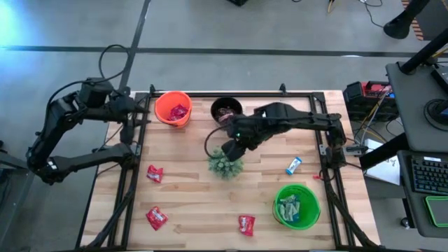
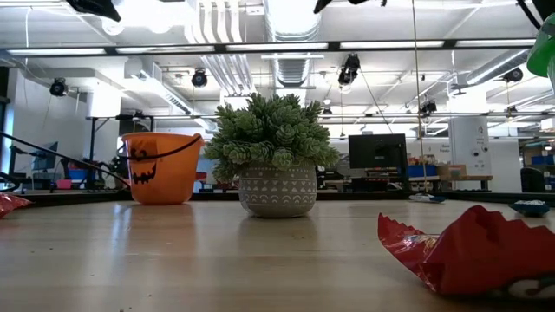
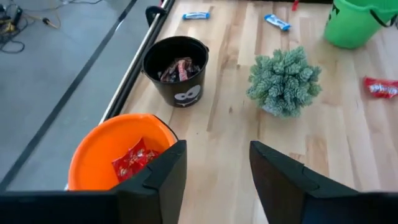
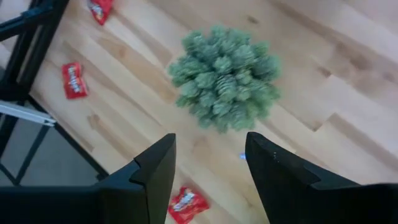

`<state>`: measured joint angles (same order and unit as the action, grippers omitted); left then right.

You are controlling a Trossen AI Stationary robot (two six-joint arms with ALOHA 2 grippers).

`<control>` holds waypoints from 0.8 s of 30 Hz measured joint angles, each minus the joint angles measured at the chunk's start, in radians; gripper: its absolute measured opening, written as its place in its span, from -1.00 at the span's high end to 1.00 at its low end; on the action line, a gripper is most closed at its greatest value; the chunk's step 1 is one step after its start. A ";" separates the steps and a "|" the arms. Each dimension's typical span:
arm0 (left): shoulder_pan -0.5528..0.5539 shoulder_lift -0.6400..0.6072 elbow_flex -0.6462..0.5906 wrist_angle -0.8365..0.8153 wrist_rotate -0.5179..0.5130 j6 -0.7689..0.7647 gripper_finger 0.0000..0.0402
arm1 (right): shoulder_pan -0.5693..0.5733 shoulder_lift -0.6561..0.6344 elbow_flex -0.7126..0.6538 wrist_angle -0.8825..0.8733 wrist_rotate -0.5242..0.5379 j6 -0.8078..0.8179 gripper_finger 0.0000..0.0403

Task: Sort candy
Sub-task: Put the red candy into the orange bucket

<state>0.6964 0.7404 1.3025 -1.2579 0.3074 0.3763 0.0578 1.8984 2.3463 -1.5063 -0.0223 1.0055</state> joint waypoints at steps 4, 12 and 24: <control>0.000 -0.001 0.000 0.000 0.000 -0.056 0.10 | 0.044 0.000 -0.010 0.019 0.004 0.056 0.06; 0.000 -0.001 -0.001 0.000 -0.001 -0.041 -0.01 | 0.124 0.001 -0.093 0.136 0.023 0.168 0.08; 0.000 -0.001 -0.001 0.000 -0.002 0.009 -0.01 | 0.223 0.002 -0.306 0.375 0.024 0.358 0.08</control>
<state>0.6964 0.7391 1.3018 -1.2575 0.3058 0.3851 0.2811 1.9003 2.0402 -1.1311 0.0017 1.3638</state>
